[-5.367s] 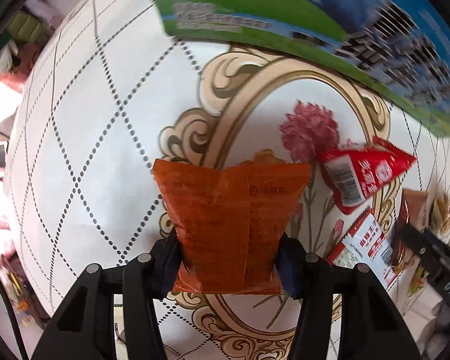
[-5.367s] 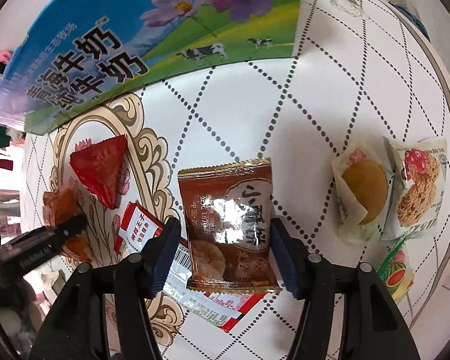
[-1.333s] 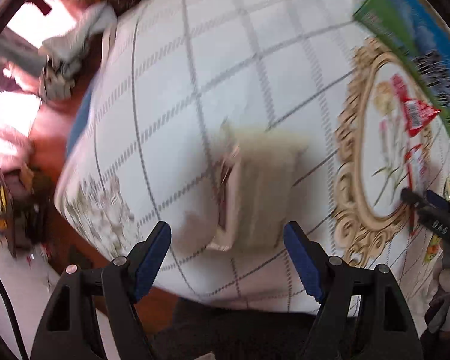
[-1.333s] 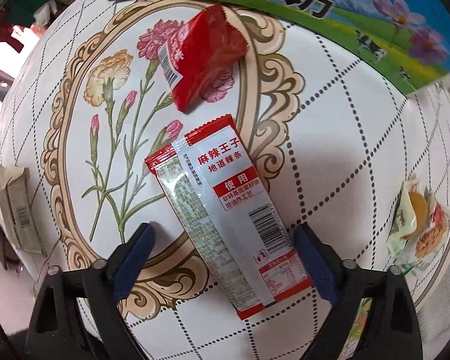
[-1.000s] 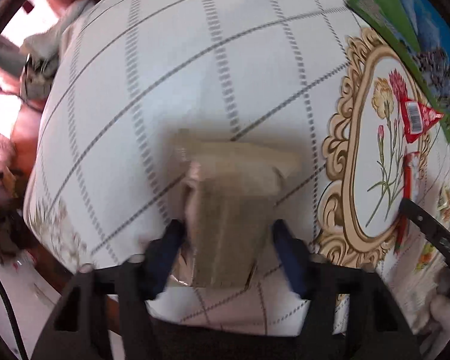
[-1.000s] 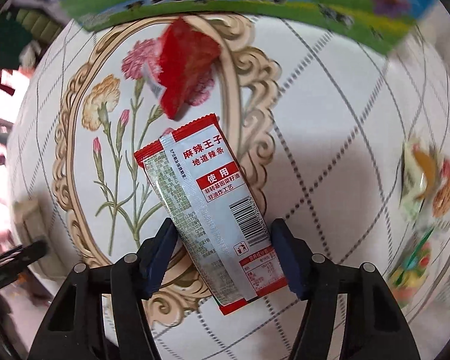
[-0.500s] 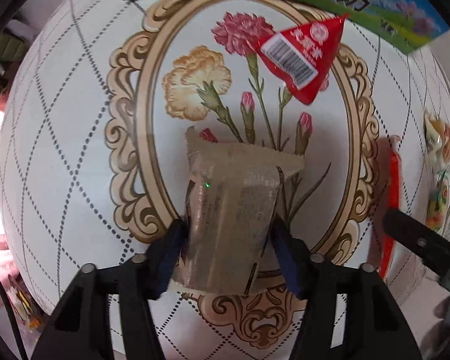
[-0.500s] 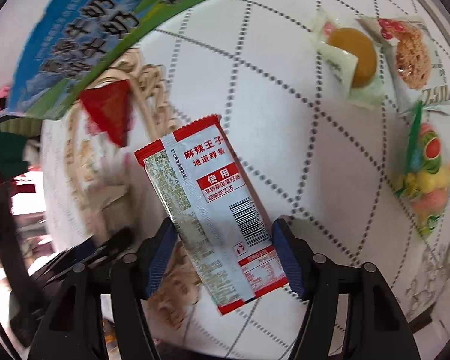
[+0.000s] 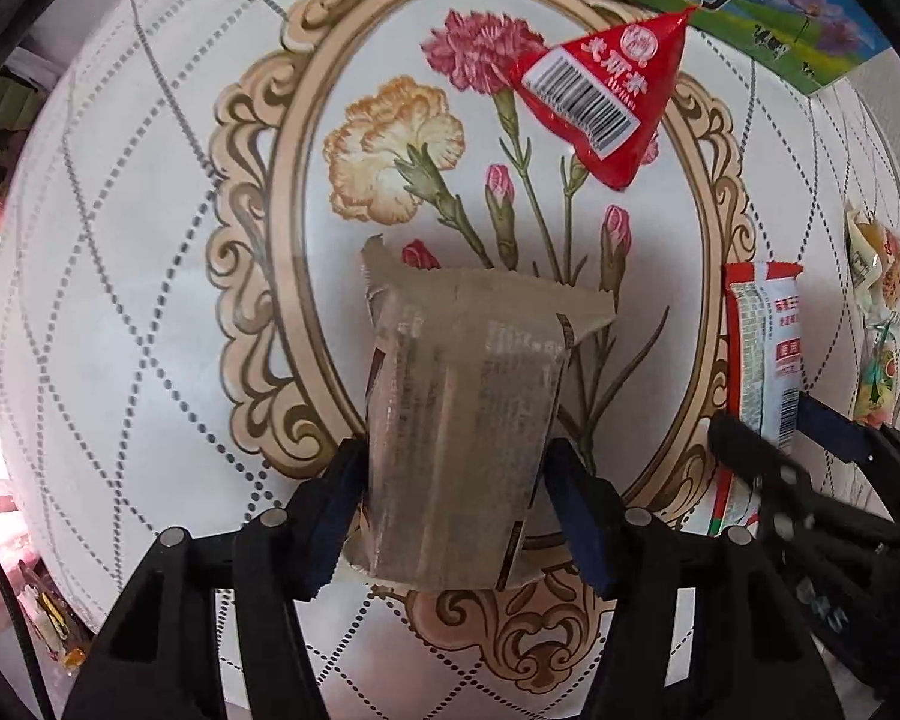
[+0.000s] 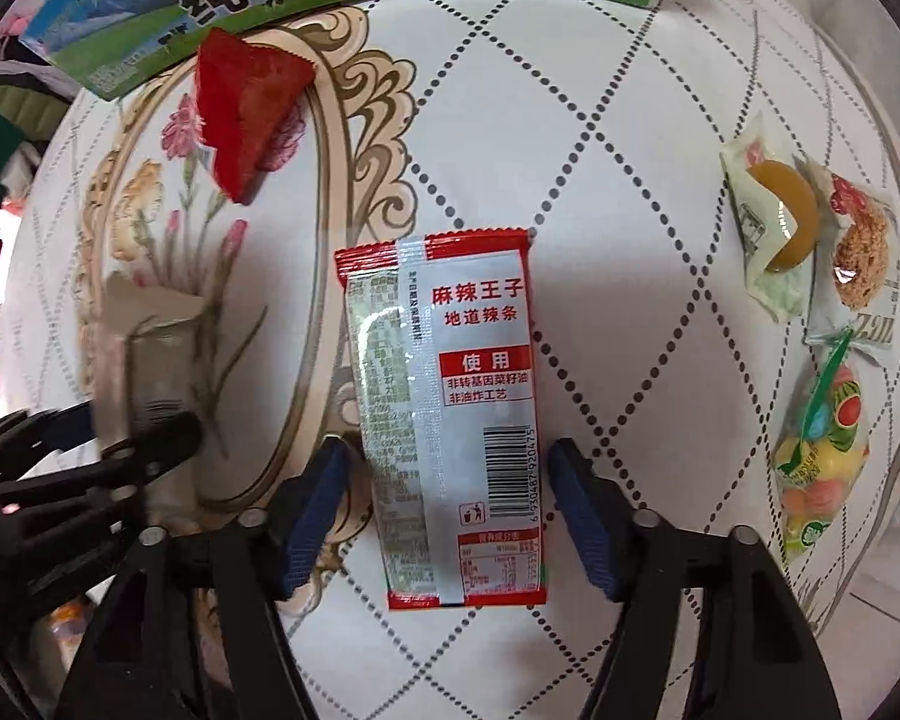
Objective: Organize snacks
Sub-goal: 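Carry both packets into the box and open both tools to release them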
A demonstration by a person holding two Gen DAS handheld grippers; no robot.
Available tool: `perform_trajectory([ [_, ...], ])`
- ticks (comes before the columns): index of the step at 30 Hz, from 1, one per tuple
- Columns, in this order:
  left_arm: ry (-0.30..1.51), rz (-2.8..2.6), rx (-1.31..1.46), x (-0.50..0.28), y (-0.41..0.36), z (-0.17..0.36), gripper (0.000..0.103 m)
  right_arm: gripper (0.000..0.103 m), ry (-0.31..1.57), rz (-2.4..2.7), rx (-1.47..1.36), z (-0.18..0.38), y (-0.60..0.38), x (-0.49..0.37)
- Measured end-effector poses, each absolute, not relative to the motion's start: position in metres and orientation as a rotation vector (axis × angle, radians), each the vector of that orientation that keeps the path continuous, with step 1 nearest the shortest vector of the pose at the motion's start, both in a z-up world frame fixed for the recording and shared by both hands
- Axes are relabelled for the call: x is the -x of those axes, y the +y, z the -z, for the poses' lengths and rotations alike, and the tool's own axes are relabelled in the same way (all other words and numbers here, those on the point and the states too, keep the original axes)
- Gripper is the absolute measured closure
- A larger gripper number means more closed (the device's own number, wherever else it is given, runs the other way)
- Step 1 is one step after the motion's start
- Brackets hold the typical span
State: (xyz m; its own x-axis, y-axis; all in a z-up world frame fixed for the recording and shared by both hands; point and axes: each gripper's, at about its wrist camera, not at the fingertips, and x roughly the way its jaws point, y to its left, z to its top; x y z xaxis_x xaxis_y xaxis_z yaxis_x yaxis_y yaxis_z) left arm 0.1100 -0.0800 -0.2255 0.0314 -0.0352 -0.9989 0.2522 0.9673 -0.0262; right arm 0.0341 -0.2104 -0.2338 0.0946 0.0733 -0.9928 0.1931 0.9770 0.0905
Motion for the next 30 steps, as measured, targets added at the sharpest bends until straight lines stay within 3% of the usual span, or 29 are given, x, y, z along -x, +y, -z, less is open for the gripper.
perform_trajectory([
  [4,1.495,0.223,-0.161,-0.108,-0.078,0.204,0.044,0.053,1.435,0.099,-0.227,0.230,-0.208,-0.034],
  [21,1.313,0.388,0.038,-0.161,-0.081,0.061,0.048,0.055,1.211,0.001,-0.433,0.103,-0.267,-0.050],
  [30,1.187,0.361,-0.053,-0.269,-0.117,-0.005,0.048,0.055,1.037,0.025,-0.405,0.026,-0.286,-0.161],
])
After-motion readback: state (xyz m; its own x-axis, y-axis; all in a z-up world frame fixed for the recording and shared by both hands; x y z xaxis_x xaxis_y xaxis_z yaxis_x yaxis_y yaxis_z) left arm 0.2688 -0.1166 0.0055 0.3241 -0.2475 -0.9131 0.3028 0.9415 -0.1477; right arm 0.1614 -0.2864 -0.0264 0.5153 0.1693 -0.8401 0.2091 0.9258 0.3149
